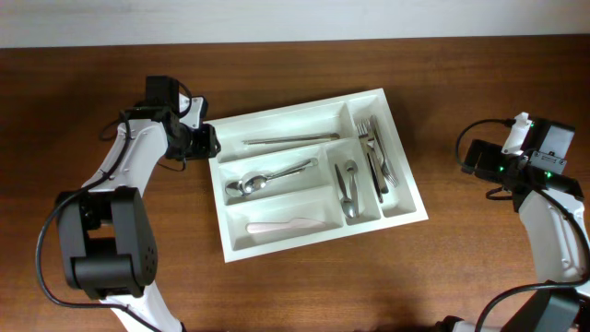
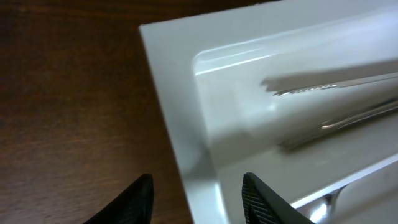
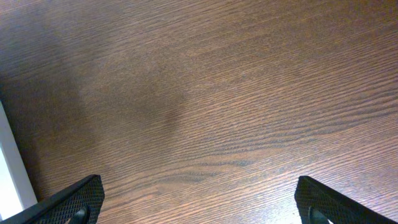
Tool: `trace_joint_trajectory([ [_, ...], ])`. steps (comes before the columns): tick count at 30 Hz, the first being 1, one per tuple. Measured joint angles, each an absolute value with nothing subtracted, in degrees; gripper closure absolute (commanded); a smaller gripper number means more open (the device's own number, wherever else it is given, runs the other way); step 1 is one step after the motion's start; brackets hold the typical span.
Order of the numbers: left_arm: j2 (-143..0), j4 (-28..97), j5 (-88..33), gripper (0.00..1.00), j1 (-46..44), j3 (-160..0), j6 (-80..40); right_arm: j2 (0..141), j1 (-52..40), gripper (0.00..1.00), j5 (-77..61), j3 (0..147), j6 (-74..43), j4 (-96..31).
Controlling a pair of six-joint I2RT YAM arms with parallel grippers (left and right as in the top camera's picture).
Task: Pack container
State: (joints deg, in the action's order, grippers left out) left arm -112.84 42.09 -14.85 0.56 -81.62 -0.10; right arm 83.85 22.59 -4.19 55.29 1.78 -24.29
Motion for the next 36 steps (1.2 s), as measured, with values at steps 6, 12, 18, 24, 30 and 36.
trace_joint_trajectory([
  [6, -112.86, 41.5, -13.41, 0.53, 0.54, -81.62, -0.08, 83.85, 22.59, 0.01, -4.19, 55.29, 1.78, -24.29],
  [12, -114.15, 40.88, -13.19, 0.53, 0.54, -81.65, -0.03, 83.85, 22.59, 0.01, -4.19, 55.29, 1.78, -24.29],
  [18, -117.51, 39.2, -13.87, 0.53, 0.32, -81.65, -0.03, 83.85, 22.59, 0.01, -4.19, 55.29, 1.78, -24.29],
  [24, -117.64, 36.49, -13.85, 0.58, 0.34, -81.65, -0.03, 83.85, 22.59, 0.01, -4.16, 55.29, 1.76, -24.29],
  [30, -117.64, 32.71, -14.55, 0.81, 0.36, -81.69, -1.83, 83.85, 22.59, 0.01, -4.19, 55.29, 1.78, -24.29],
  [36, -117.67, 30.3, -13.87, 0.79, 0.99, -81.82, -1.17, 83.85, 22.59, 0.02, -4.19, 55.29, 1.83, -24.29],
])
